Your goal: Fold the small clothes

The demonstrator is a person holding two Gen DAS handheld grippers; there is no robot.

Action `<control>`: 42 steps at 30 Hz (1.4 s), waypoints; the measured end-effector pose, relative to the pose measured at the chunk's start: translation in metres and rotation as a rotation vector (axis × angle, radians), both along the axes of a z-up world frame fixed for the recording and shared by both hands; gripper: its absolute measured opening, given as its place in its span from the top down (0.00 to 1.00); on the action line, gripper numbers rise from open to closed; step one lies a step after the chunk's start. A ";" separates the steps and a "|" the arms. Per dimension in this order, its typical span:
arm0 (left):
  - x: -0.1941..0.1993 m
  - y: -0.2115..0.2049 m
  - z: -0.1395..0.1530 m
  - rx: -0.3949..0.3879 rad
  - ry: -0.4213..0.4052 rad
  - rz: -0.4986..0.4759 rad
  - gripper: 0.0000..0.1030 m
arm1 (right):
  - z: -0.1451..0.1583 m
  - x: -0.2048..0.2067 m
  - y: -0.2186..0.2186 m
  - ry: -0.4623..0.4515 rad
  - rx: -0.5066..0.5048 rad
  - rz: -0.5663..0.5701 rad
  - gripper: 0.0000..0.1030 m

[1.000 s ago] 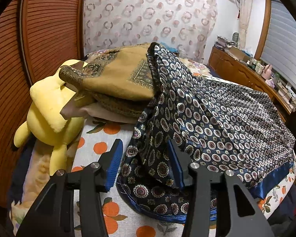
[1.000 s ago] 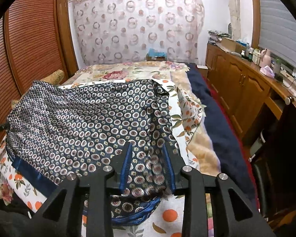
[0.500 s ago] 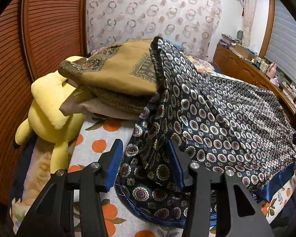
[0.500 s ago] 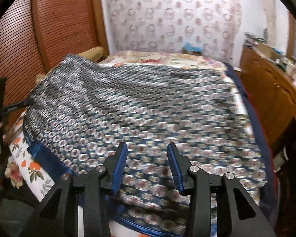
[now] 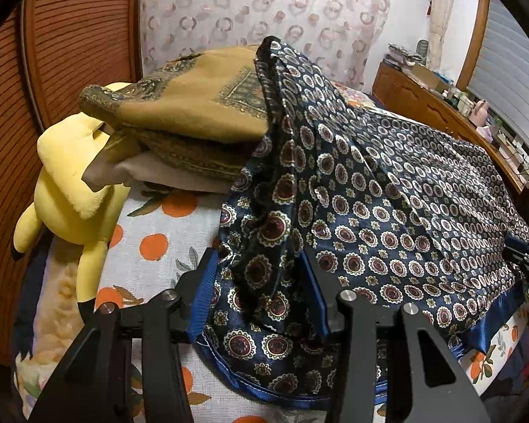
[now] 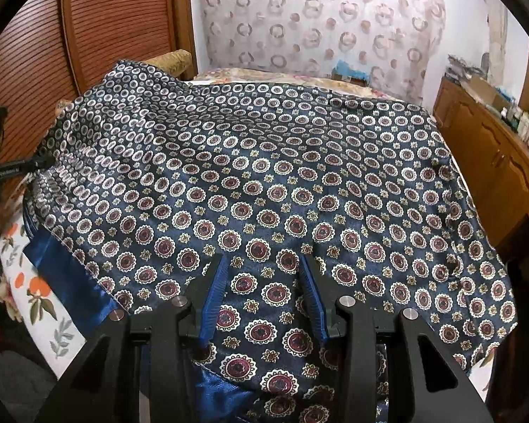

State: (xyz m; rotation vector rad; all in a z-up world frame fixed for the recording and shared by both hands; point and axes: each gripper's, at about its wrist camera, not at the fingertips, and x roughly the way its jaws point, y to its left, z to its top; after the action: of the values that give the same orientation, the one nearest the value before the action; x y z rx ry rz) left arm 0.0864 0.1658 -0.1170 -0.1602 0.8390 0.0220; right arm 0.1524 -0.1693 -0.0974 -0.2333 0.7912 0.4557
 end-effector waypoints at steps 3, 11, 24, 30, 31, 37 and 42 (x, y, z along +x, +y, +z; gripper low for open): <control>0.003 0.000 0.000 0.001 0.007 -0.004 0.54 | 0.008 -0.003 0.002 -0.011 -0.013 0.000 0.57; 0.018 0.006 0.007 0.033 0.009 0.011 0.54 | 0.015 0.004 0.007 -0.012 -0.005 0.005 0.56; 0.017 0.005 0.013 -0.057 -0.029 -0.081 0.96 | -0.003 -0.001 0.004 -0.015 0.013 0.004 0.55; 0.006 -0.019 0.058 -0.133 -0.161 -0.152 0.96 | -0.001 0.003 -0.007 -0.008 0.063 -0.036 0.55; 0.007 -0.026 0.067 -0.142 -0.182 -0.178 0.96 | 0.000 0.003 -0.011 -0.008 0.078 -0.040 0.55; 0.030 -0.069 0.110 -0.147 -0.258 -0.289 0.96 | 0.013 0.000 -0.031 -0.058 0.093 -0.076 0.55; 0.059 -0.137 0.143 -0.149 -0.295 -0.423 0.96 | 0.023 -0.004 -0.051 -0.091 0.118 -0.111 0.55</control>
State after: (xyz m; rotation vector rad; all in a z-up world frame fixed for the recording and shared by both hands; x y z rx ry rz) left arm 0.1451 0.0292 0.0260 -0.1195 0.5659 -0.4530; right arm 0.1484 -0.2203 -0.0744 -0.0989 0.6822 0.3825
